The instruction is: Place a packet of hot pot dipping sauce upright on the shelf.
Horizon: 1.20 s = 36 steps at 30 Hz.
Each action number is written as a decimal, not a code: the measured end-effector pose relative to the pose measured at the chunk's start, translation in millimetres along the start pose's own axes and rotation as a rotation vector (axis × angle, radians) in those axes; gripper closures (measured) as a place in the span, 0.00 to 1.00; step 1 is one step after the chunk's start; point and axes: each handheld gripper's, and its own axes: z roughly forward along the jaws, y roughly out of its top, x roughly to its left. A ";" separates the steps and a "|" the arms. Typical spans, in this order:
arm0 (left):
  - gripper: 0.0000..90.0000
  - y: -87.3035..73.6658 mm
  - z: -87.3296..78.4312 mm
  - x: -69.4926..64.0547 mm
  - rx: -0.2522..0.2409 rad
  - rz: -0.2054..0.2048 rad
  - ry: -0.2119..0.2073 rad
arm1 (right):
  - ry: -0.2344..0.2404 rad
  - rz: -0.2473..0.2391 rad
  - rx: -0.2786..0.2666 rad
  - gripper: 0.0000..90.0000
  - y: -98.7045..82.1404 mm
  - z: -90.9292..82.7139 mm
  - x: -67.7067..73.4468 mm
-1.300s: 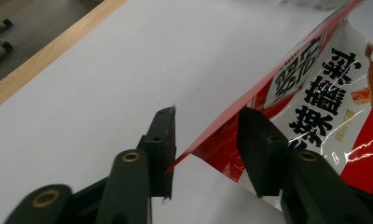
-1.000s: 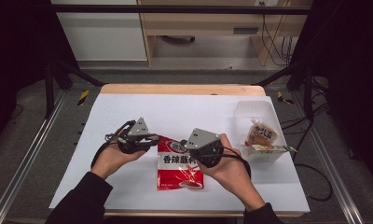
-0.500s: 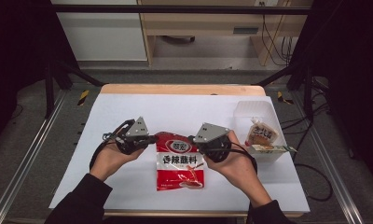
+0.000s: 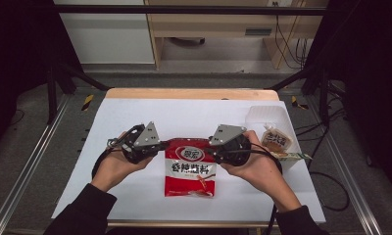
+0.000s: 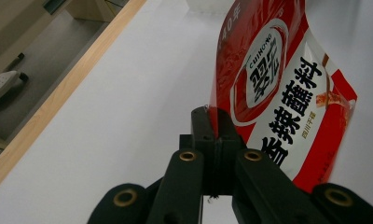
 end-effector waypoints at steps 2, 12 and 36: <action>1.00 1.8 -2.1 -0.7 -0.002 0.007 0.003 | 0.000 -0.008 0.013 0.61 1.9 1.7 -0.9; 1.00 7.0 -6.0 -3.2 -0.014 0.022 0.003 | 0.048 -0.042 0.097 0.63 10.8 17.5 -4.7; 0.42 -20.7 -26.6 -4.8 -0.109 -0.119 -0.026 | 0.158 -0.020 0.089 1.00 18.1 10.3 -3.9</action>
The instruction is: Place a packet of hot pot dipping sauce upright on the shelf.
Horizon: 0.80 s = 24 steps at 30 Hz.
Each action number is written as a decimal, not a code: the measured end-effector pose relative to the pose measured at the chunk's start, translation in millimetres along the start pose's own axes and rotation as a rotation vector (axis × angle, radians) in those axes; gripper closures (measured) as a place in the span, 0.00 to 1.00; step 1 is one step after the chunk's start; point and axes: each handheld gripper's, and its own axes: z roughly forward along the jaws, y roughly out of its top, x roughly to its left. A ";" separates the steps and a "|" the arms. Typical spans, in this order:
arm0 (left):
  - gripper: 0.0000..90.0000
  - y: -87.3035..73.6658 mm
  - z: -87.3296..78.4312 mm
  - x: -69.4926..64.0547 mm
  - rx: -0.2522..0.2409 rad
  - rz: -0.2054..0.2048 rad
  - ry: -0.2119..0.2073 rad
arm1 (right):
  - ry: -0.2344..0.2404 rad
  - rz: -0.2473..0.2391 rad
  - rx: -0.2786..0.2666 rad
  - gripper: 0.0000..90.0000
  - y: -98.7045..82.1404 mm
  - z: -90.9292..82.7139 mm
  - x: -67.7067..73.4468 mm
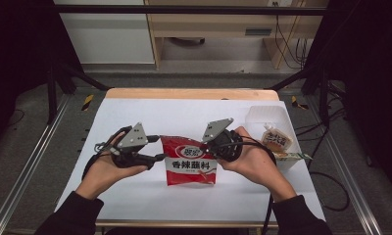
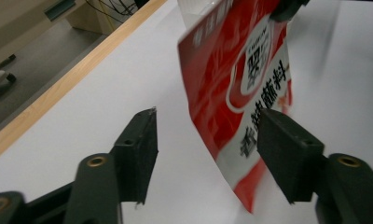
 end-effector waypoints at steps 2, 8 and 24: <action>0.39 -11.4 -5.8 -2.1 -0.010 -0.011 0.014 | 0.008 0.000 -0.011 1.00 1.6 -3.4 -0.6; 0.32 -46.3 -16.5 -3.0 0.014 -0.065 0.070 | 0.018 0.016 -0.060 1.00 7.5 -13.1 -12.7; 0.15 -116.9 -1.2 5.3 0.095 -0.223 0.133 | -0.018 0.058 -0.092 1.00 10.2 -33.4 -71.0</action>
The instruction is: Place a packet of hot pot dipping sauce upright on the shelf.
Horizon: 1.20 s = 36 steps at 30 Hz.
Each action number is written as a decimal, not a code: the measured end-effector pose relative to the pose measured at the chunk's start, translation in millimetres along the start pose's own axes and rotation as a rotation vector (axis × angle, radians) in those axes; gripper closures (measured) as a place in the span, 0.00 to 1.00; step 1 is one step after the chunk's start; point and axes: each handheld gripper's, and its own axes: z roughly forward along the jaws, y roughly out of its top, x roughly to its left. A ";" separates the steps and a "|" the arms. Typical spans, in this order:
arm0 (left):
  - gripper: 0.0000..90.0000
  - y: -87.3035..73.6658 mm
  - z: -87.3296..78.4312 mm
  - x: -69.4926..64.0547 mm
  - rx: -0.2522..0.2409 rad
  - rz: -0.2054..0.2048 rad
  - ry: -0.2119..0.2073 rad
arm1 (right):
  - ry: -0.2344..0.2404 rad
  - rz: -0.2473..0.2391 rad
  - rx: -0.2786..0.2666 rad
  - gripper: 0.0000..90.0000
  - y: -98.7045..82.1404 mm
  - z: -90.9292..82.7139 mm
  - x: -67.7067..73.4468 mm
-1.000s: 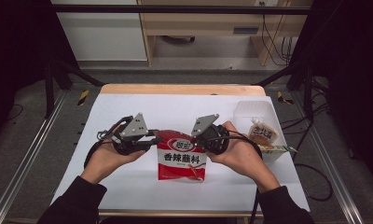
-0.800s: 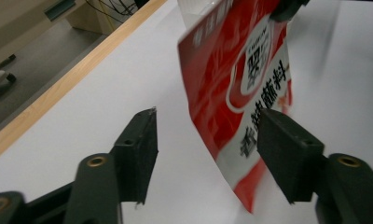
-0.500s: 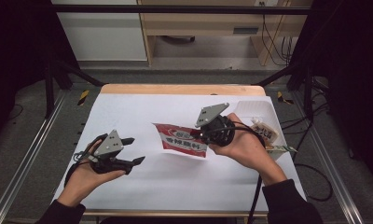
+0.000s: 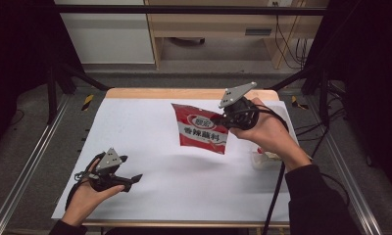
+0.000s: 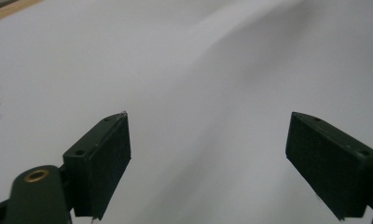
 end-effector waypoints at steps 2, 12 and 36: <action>0.13 -1.7 -0.4 0.2 -0.009 -0.006 -0.009 | -0.013 0.009 -0.019 1.00 -0.9 -5.3 -7.2; 0.12 -12.1 4.3 -1.5 0.020 -0.005 0.000 | -0.123 0.078 -0.076 1.00 -8.5 -37.9 -51.8; 0.12 -16.2 7.8 -1.6 0.035 -0.009 -0.002 | -0.309 0.270 -0.096 1.00 -88.3 -85.1 -115.0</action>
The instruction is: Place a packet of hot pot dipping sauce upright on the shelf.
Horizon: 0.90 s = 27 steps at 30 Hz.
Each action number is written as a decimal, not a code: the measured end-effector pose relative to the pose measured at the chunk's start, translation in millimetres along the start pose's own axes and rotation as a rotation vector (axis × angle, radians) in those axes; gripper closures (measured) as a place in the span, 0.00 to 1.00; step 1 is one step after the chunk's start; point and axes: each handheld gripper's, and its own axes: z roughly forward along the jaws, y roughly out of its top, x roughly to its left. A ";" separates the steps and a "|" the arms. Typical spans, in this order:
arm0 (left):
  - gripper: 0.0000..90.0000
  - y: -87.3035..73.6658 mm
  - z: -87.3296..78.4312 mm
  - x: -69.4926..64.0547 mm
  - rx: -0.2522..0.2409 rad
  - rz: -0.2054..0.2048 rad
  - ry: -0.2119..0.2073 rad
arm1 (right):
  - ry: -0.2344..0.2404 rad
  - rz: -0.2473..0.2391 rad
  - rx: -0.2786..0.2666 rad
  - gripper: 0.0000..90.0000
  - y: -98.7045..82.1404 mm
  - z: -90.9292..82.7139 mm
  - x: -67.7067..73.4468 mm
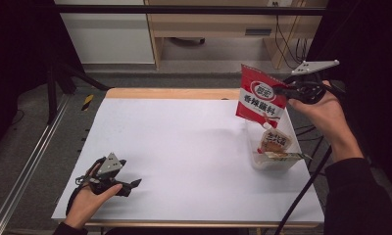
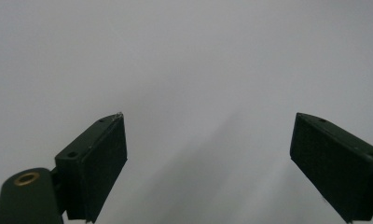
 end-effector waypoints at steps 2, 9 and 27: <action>0.12 -0.1 0.7 -0.5 0.001 0.001 0.001 | -0.008 0.013 0.004 1.00 -6.1 -1.9 -4.2; 0.12 0.1 1.1 -0.6 0.003 0.001 -0.001 | -0.025 0.041 0.017 1.00 -19.3 -5.9 -12.3; 0.12 -0.5 2.4 -0.7 0.008 0.002 -0.002 | -0.023 0.107 0.049 1.00 -56.1 14.9 -18.0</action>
